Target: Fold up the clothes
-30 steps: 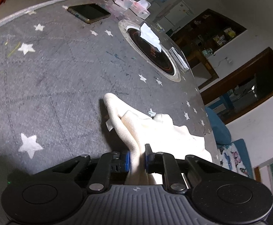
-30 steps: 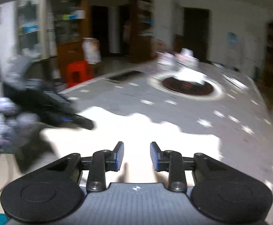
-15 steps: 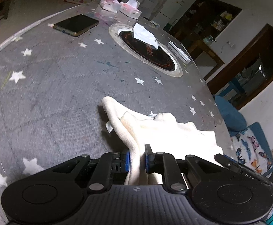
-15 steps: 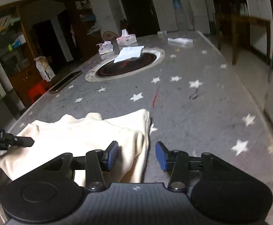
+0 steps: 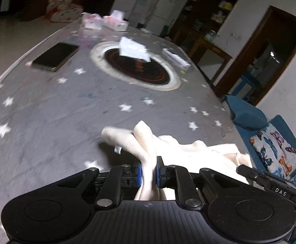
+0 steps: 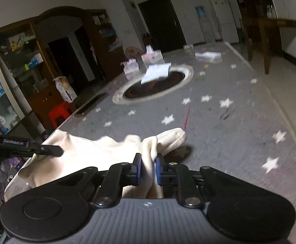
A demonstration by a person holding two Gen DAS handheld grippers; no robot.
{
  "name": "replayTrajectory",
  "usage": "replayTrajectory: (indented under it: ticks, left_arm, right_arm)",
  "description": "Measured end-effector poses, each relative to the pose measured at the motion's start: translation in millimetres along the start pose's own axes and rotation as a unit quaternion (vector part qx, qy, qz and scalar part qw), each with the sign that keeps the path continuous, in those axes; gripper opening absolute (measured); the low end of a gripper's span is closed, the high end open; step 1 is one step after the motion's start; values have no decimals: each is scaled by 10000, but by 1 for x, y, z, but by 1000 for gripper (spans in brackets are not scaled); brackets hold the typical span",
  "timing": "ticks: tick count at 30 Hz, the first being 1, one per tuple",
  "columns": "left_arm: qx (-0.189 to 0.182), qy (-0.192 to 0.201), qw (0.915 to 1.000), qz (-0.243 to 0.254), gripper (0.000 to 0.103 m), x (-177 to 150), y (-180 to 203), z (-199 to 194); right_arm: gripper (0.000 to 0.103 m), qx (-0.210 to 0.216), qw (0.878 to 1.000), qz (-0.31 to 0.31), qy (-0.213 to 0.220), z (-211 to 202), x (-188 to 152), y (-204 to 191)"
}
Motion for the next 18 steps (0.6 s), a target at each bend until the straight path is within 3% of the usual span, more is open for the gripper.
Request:
replayTrajectory:
  ticks: [10,18]
  left_arm:
    - [-338,-97,9982,493,14,25,61,36]
    - [-561,-197,9946,846,14,37,106,79]
  right_arm:
    - [12,-776,9960,-224,387,-35,34,35]
    - [12,-1377,9892,-221,447,-40,45,71]
Point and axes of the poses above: each gripper's, at about its wrist camera, not at the fingertips, and z roughly the way its jaws point, y to its right, x to its top, the point moved 1 cm from there along z, roughly the way its jaws point, and after that the axes turned 3 degrees about -z, right-handed, at the moved point
